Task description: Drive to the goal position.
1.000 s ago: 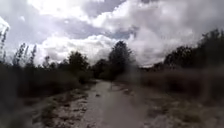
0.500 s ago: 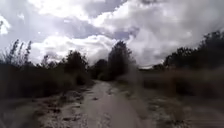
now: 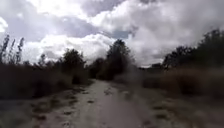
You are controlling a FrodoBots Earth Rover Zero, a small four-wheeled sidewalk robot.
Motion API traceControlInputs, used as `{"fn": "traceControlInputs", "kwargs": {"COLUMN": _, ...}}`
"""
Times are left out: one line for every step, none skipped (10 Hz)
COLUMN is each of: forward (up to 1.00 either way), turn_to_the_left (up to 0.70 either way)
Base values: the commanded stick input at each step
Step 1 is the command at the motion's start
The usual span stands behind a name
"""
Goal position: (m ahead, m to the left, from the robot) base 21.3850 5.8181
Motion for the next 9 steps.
{"fn": "traceControlInputs", "kwargs": {"forward": 0.59, "turn_to_the_left": 0.01}}
{"fn": "traceControlInputs", "kwargs": {"forward": 0.59, "turn_to_the_left": 0.01}}
{"fn": "traceControlInputs", "kwargs": {"forward": 0.59, "turn_to_the_left": 0.01}}
{"fn": "traceControlInputs", "kwargs": {"forward": 0.59, "turn_to_the_left": 0.01}}
{"fn": "traceControlInputs", "kwargs": {"forward": 0.59, "turn_to_the_left": 0.01}}
{"fn": "traceControlInputs", "kwargs": {"forward": 0.59, "turn_to_the_left": 0.01}}
{"fn": "traceControlInputs", "kwargs": {"forward": 0.59, "turn_to_the_left": 0.01}}
{"fn": "traceControlInputs", "kwargs": {"forward": 0.59, "turn_to_the_left": 0.01}}
{"fn": "traceControlInputs", "kwargs": {"forward": 0.59, "turn_to_the_left": 0.01}}
